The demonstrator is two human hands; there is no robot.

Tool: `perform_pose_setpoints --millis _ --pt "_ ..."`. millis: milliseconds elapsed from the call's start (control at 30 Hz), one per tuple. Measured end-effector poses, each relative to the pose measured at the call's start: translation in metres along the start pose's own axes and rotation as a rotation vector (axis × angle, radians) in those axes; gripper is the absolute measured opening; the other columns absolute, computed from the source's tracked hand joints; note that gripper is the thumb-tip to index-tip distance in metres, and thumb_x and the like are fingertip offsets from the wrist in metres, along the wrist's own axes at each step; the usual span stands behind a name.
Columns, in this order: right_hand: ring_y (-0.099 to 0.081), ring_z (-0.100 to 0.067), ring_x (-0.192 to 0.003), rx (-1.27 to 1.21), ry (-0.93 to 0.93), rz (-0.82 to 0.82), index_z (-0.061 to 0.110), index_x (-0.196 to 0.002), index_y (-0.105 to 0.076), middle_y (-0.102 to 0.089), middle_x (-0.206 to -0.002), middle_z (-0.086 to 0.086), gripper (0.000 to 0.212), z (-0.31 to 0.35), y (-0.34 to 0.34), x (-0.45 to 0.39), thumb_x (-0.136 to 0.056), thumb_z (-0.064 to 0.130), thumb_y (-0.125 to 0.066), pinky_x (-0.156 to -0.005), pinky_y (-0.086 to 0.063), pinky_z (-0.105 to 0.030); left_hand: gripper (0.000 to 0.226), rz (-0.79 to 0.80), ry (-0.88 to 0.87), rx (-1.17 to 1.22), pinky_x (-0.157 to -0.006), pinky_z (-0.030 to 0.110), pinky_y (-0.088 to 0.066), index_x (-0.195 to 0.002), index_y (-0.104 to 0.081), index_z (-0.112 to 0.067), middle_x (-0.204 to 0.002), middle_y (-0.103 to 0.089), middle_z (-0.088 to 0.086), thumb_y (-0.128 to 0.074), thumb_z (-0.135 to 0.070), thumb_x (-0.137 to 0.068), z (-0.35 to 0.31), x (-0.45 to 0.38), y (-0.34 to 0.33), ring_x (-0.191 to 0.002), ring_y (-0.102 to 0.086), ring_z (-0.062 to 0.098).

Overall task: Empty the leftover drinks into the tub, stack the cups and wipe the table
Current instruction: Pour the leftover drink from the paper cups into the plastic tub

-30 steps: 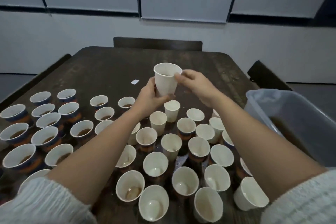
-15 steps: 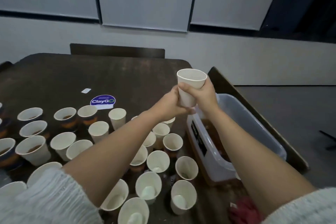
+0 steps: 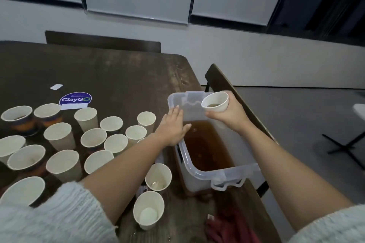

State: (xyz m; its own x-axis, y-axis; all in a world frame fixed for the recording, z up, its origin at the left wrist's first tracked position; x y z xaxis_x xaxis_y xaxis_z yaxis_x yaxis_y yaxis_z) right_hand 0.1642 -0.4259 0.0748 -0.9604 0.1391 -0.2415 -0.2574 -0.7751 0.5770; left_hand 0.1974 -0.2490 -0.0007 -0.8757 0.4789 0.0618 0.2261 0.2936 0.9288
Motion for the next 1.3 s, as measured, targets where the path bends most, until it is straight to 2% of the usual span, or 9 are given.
perform_pose_setpoints --millis 67,100,233,333,433,733,1300 --pt "-0.054 0.003 -0.093 0.063 0.014 0.063 0.040 -0.106 -0.046 -0.055 -0.104 0.019 0.056 -0.010 0.000 0.002 -0.070 0.021 -0.085 -0.070 -0.039 -0.007 0.064 -0.035 0.014 0.022 -0.120 0.040 -0.001 -0.153 -0.001 -0.006 -0.161 0.009 0.011 -0.026 -0.040 -0.104 0.001 -0.001 -0.003 -0.148 0.011 0.024" --pt "-0.054 0.003 -0.093 0.101 0.026 0.093 0.039 -0.109 -0.044 -0.053 -0.104 0.019 0.059 -0.013 -0.002 0.003 -0.070 0.022 -0.085 -0.070 -0.039 -0.007 0.063 -0.043 0.014 0.029 -0.120 0.039 -0.002 -0.153 -0.002 -0.005 -0.161 0.008 0.011 -0.026 -0.038 -0.104 0.002 -0.001 -0.003 -0.148 0.011 0.023" --pt "-0.056 -0.009 -0.097 0.195 0.024 0.156 0.030 -0.119 -0.045 -0.055 -0.103 0.015 0.067 -0.028 -0.009 0.004 -0.067 0.030 -0.087 -0.079 -0.047 -0.022 0.061 -0.062 0.017 0.065 -0.121 0.038 -0.002 -0.153 -0.002 -0.006 -0.162 0.008 0.008 -0.027 -0.035 -0.105 0.001 0.000 -0.003 -0.148 0.012 0.021" --pt "-0.053 -0.006 -0.091 0.238 0.025 0.185 0.026 -0.123 -0.045 -0.052 -0.102 0.014 0.067 -0.034 -0.013 0.004 -0.070 0.030 -0.086 -0.069 -0.039 -0.012 0.061 -0.066 0.028 0.078 -0.121 0.039 -0.002 -0.153 -0.001 -0.008 -0.162 0.009 0.007 -0.026 -0.035 -0.105 0.001 0.001 -0.004 -0.148 0.012 0.020" --pt "-0.051 -0.004 -0.088 0.277 0.033 0.223 0.028 -0.121 -0.042 -0.050 -0.104 0.013 0.066 -0.035 -0.015 0.005 -0.071 0.029 -0.085 -0.064 -0.036 -0.011 0.060 -0.068 0.037 0.079 -0.120 0.039 -0.002 -0.153 -0.001 -0.008 -0.162 0.009 0.007 -0.026 -0.035 -0.105 0.001 0.002 -0.004 -0.148 0.012 0.020" --pt "-0.053 -0.012 -0.099 0.334 0.037 0.302 0.025 -0.124 -0.043 -0.053 -0.109 0.008 0.069 -0.043 -0.019 0.002 -0.070 0.029 -0.086 -0.068 -0.043 -0.016 0.060 -0.075 0.035 0.101 -0.121 0.040 -0.002 -0.154 -0.002 -0.008 -0.162 0.008 0.007 -0.027 -0.034 -0.105 0.003 0.001 -0.005 -0.148 0.013 0.020" --pt "-0.054 -0.014 -0.098 0.398 0.083 0.337 0.025 -0.123 -0.043 -0.052 -0.110 0.006 0.068 -0.039 -0.011 0.002 -0.070 0.028 -0.086 -0.074 -0.050 -0.023 0.059 -0.095 0.040 0.103 -0.120 0.040 -0.002 -0.154 -0.004 -0.010 -0.162 0.005 0.006 -0.027 -0.035 -0.105 0.004 0.001 -0.005 -0.149 0.011 0.020"
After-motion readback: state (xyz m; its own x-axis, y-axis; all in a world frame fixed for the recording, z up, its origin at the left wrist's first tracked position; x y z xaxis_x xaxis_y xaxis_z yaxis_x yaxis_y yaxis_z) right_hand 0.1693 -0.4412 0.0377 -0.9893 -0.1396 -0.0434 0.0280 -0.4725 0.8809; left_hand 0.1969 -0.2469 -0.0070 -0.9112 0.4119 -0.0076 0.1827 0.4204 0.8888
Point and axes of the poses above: each hand's wrist, its own x-axis away from the middle knuckle, its own y-axis out of the back of the hand, z = x × y, the point moved 6 cm from there along -x, towards the middle knuckle
